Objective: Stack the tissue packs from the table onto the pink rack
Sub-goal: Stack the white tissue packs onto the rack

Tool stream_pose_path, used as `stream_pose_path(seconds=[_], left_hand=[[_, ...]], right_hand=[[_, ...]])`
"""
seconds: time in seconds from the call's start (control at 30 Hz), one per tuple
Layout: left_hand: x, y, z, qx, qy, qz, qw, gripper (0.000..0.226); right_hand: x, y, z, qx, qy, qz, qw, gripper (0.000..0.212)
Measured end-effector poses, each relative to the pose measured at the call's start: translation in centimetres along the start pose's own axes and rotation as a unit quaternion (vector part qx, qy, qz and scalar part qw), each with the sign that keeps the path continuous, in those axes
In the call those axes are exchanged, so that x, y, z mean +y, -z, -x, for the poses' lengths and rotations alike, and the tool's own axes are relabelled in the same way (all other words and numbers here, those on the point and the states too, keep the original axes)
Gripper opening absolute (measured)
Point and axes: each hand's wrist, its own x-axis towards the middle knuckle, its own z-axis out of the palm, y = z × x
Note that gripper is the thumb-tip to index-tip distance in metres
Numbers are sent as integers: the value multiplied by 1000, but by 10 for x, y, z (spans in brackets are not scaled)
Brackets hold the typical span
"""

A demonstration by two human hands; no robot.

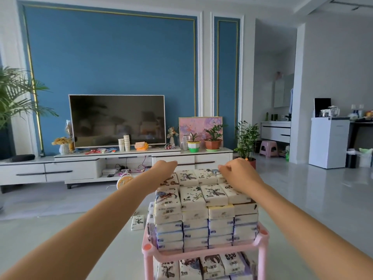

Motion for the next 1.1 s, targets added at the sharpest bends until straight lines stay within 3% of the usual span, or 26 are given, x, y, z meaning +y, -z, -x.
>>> stream_pose_path(seconds=[0.17,0.3,0.4,0.5,0.6,0.67,0.73,0.83,0.97,1.1], left_hand=[[-29,29,0,14,6,111,994,74],[-85,65,8,55,31,66,996,77],[-140,93,19,75,55,64,994,73],[-199,121,29,106,93,59,988,72],[-250,145,35,116,129,26,984,67],[-279,158,39,143,138,-21,980,53],[-312,165,32,155,131,-106,973,49],[-364,166,16,147,136,-255,946,62],[-416,156,-20,122,142,-386,903,71],[-426,147,-81,146,30,-412,899,71]], right_hand=[[-26,25,17,92,65,33,993,39],[-92,27,56,106,198,-102,969,26],[-151,-2,102,4,293,-217,931,23],[-199,-75,141,-138,324,-246,903,22],[-221,-170,160,-262,248,-242,901,24],[-223,-232,159,-296,164,-245,909,31],[-222,-284,150,-279,98,-225,929,39],[-221,-341,129,-222,67,-176,957,64],[-238,-399,87,-120,73,-170,975,49],[-255,-452,17,3,82,-183,980,47]])
